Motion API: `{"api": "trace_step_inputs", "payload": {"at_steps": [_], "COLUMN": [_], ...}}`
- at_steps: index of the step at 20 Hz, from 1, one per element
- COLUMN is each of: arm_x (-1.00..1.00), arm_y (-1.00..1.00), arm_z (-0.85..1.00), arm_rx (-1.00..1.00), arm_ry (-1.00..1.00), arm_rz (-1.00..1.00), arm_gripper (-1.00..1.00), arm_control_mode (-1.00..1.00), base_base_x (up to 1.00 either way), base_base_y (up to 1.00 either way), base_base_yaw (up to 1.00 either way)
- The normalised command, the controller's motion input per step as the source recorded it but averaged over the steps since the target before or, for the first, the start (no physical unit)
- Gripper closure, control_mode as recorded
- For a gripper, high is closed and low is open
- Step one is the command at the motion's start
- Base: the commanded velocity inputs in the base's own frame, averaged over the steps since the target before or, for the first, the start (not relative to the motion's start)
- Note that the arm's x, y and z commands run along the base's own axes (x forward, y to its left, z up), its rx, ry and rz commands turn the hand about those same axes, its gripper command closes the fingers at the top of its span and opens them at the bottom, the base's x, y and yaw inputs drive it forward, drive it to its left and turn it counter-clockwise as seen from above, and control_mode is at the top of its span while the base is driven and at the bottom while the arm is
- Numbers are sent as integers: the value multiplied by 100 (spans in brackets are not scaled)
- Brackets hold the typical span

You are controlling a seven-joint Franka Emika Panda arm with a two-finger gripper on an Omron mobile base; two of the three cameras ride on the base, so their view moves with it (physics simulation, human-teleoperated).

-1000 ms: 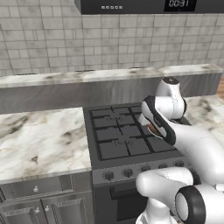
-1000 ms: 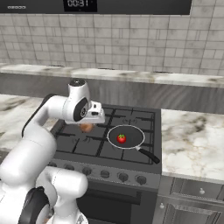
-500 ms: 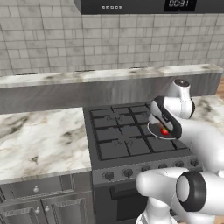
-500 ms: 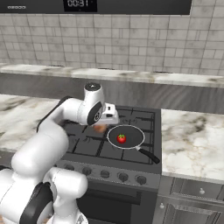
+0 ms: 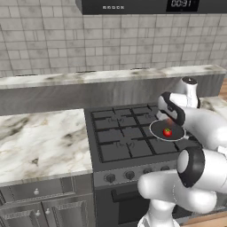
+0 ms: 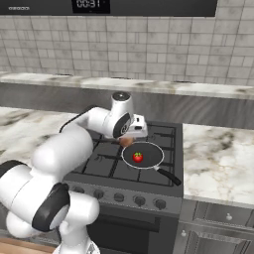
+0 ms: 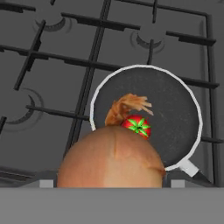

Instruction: Place the pan on the front right burner on the stove. Then place the tomato and the onion in the pan and turn on the front right burner.

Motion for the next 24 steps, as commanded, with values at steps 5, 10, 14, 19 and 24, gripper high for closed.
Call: {"api": "trace_step_inputs", "payload": {"at_steps": [5, 10, 14, 19, 24], "arm_x": [30, 26, 26, 9, 0], "arm_y": [-24, -22, -27, -21, -7], "arm_z": [-8, -16, -24, -15, -14], "arm_rx": [0, 0, 0, 0, 0], "arm_ry": [0, 0, 0, 0, 0], "arm_rz": [0, 0, 0, 0, 0], "arm_gripper": [100, 100, 100, 100, 100], "arm_control_mode": [-100, -100, -100, -100, -100], "base_base_x": [0, 0, 0, 0, 0], "base_base_y": [0, 0, 0, 0, 0], "base_base_yaw": [0, 0, 0, 0, 0]}}
